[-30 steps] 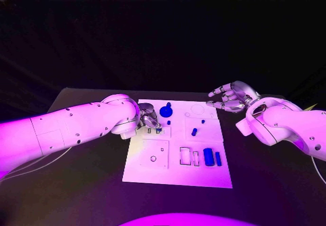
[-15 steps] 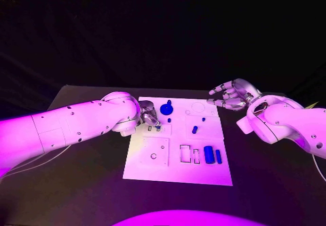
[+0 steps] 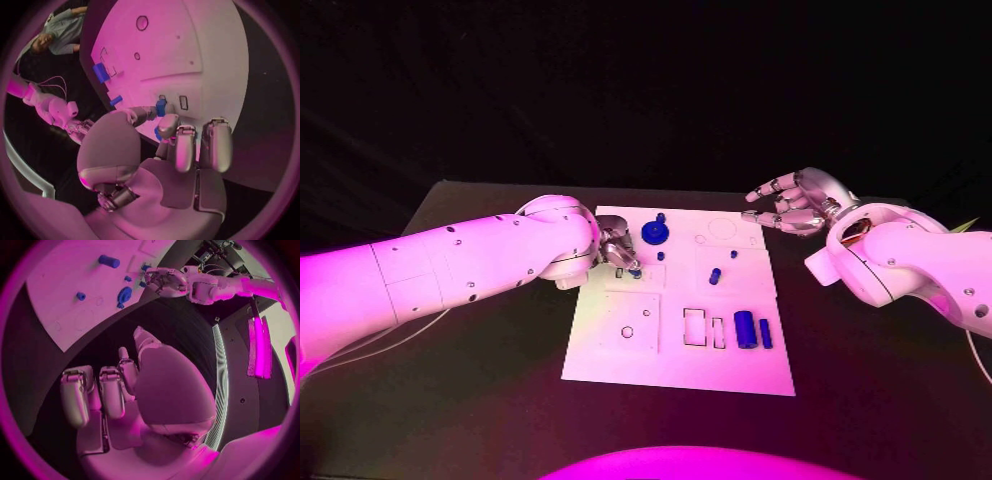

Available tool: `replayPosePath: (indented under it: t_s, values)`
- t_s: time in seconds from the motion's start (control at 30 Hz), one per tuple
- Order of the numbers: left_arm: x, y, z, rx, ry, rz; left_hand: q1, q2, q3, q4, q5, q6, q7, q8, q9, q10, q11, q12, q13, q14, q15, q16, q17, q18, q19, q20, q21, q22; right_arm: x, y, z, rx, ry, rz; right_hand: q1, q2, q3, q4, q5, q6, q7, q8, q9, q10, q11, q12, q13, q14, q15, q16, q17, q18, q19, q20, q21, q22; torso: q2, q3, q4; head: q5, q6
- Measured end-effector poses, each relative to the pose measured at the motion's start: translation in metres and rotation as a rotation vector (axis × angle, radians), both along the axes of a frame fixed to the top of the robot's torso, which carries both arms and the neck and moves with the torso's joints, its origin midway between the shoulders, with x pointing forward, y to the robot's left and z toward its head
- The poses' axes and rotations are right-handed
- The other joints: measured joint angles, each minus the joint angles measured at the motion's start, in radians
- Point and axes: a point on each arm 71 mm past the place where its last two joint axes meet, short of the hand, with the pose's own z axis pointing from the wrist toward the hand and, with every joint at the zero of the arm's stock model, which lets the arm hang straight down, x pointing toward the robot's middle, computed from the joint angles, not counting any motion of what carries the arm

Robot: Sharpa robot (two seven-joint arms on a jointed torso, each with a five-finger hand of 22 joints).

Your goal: Assemble the parts on the task board

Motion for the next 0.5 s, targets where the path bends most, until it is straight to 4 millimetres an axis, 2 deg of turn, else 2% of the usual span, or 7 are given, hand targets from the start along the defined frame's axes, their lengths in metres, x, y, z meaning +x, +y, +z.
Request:
replayPosePath:
  t_s: [0.13, 0.5]
  values:
    - [-0.0004, -0.0006, -0.0002, 0.003, 0.005, -0.005, 0.0, 0.0, 0.0, 0.0, 0.003, 0.0, 0.0, 0.0, 0.002, 0.0, 0.0, 0.0, 0.002, 0.0, 0.0, 0.0, 0.0, 0.0, 0.0, 0.0, 0.0, 0.0, 0.0, -0.0001, 0.0, 0.0, 0.0, 0.0, 0.0, 0.0, 0.0, 0.0, 0.0, 0.0, 0.0, 0.0, 0.0, 0.0, 0.0, 0.0, 0.0, 0.0, 0.0, 0.0, 0.0, 0.0, 0.0, 0.0, 0.0, 0.0, 0.0, 0.0, 0.0, 0.002, -0.003]
    - [-0.0014, -0.0024, -0.0006, 0.008, 0.014, -0.014, 0.0, 0.0, 0.0, 0.0, 0.014, 0.0, 0.0, 0.0, 0.008, 0.007, 0.0, 0.0, 0.005, 0.0, 0.0, 0.0, 0.0, 0.0, 0.0, 0.0, 0.0, 0.0, 0.0004, -0.0003, -0.0001, -0.001, 0.0, -0.001, 0.0, 0.0, 0.0, 0.0, 0.0, 0.0, 0.0, 0.0, 0.0, 0.0, 0.0, 0.0, 0.0, 0.0, 0.0, 0.0, 0.0, 0.0, 0.0, 0.0, 0.0, 0.0, 0.0, 0.0007, -0.0005, 0.005, 0.0]
